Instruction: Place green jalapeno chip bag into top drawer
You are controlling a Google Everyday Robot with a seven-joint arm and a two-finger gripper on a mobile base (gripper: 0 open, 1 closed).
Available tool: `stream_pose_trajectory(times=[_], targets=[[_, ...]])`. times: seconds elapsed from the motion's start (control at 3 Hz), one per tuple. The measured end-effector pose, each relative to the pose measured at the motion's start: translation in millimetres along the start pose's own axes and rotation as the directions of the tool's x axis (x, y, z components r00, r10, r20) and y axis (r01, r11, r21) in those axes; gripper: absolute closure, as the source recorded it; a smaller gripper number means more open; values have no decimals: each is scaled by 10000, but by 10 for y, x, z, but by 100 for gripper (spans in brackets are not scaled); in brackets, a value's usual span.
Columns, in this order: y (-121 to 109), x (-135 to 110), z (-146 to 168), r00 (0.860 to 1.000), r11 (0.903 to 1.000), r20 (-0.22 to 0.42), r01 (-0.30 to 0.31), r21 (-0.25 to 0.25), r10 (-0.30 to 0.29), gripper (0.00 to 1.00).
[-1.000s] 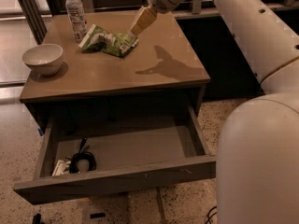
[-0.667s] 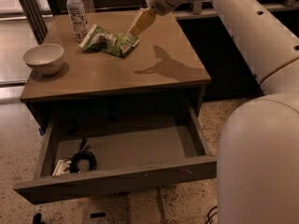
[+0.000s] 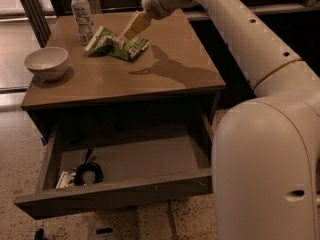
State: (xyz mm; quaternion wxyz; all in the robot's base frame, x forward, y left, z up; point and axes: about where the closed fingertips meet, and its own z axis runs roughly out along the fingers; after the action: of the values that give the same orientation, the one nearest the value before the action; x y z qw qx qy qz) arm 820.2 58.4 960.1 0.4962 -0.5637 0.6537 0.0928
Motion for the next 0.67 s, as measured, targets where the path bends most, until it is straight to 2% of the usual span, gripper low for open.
stream_pose_trajectory(times=[0.33,0.67], targets=[[36,-40,223,9991,9991,249,-326,-259,332,27],[126,11,343,9981,9964,125,-602,-597,611,48]])
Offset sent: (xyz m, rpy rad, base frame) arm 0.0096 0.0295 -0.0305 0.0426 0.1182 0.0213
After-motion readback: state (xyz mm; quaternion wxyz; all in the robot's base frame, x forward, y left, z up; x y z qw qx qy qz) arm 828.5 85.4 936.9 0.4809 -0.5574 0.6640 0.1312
